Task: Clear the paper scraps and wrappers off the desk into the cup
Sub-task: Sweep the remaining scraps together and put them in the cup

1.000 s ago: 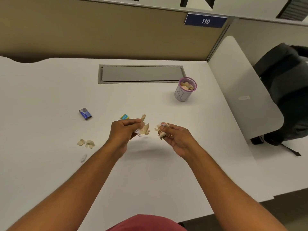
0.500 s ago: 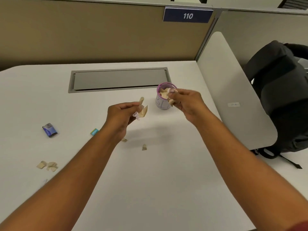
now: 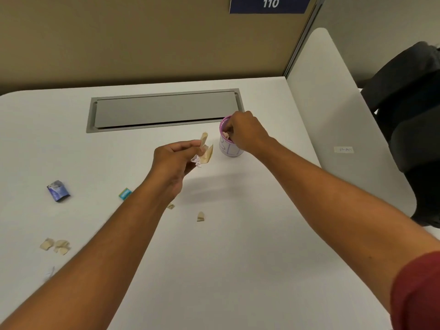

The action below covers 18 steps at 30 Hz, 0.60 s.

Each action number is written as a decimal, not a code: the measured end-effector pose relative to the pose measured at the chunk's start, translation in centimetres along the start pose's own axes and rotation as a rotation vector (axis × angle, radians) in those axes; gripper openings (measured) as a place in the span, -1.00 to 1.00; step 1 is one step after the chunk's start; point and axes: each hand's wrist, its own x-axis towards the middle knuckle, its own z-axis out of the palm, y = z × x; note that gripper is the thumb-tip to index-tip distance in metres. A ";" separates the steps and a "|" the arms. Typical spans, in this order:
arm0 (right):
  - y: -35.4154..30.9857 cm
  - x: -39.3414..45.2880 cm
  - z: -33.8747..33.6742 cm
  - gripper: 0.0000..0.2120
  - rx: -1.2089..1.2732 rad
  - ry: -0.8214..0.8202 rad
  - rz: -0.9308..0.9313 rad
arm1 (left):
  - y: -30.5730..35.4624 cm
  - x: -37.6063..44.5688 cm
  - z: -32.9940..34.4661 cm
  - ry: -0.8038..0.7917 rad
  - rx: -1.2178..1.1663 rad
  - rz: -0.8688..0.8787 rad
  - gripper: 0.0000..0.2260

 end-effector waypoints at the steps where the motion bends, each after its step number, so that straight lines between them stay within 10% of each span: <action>1: 0.0 0.0 -0.3 -0.60 0.004 -0.011 -0.006 | 0.0 0.0 0.0 0.001 0.001 -0.001 -0.85; 18: -1.5 0.1 -1.9 -0.62 -0.029 -0.064 0.079 | -0.4 -1.1 -1.0 0.021 -0.009 0.004 -0.86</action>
